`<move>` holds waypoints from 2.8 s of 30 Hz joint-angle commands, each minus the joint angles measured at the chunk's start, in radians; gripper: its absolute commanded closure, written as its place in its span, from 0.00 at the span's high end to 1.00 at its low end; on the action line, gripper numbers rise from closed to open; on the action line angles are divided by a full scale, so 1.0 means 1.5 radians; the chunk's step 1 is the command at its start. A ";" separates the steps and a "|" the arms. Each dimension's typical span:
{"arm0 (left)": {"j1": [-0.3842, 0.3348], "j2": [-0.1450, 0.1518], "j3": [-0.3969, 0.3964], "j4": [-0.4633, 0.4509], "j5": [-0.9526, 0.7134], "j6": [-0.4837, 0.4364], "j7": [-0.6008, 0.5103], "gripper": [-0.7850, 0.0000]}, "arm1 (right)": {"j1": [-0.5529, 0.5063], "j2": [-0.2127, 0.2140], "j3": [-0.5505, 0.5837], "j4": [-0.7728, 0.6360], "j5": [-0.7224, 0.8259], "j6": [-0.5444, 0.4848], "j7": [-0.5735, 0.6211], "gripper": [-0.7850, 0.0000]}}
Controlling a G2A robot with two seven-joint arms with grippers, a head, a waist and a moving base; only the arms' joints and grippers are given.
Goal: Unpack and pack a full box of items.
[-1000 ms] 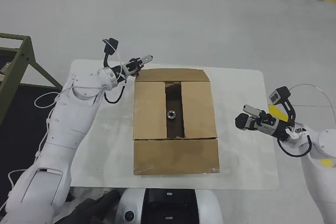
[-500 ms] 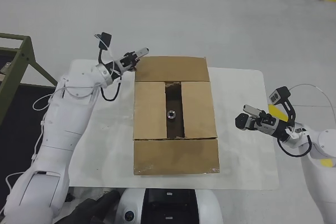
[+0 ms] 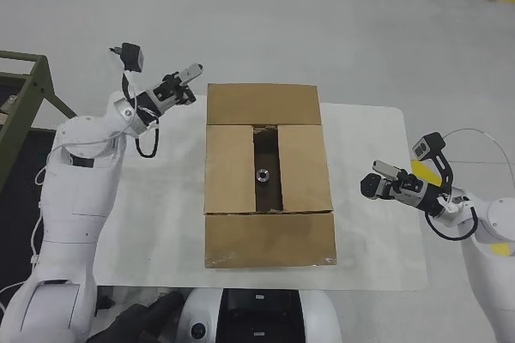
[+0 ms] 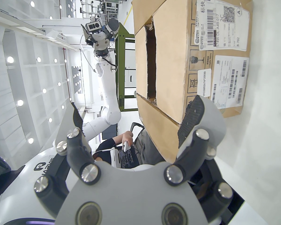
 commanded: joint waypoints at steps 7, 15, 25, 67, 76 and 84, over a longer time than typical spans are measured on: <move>0.060 0.020 -0.097 -0.018 -0.055 -0.093 -0.090 1.00 | 0.000 0.000 0.000 0.000 0.000 0.000 0.000 1.00; 0.074 0.036 -0.157 -0.006 -0.085 -0.143 -0.161 1.00 | 0.000 0.000 0.000 0.000 0.000 0.000 0.000 1.00; 0.078 0.050 -0.181 -0.009 -0.032 -0.193 -0.178 1.00 | 0.000 0.000 0.000 0.000 0.000 0.000 0.000 1.00; 0.078 0.050 -0.181 -0.009 -0.032 -0.193 -0.178 1.00 | 0.038 -0.007 -0.129 -0.131 -0.055 0.095 -0.050 1.00; 0.078 0.050 -0.181 -0.009 -0.032 -0.193 -0.178 1.00 | 0.133 -0.027 -0.276 -0.105 -0.087 0.144 -0.088 1.00; 0.078 0.050 -0.181 -0.009 -0.032 -0.193 -0.178 1.00 | 0.198 -0.047 -0.363 -0.053 -0.089 0.144 -0.119 1.00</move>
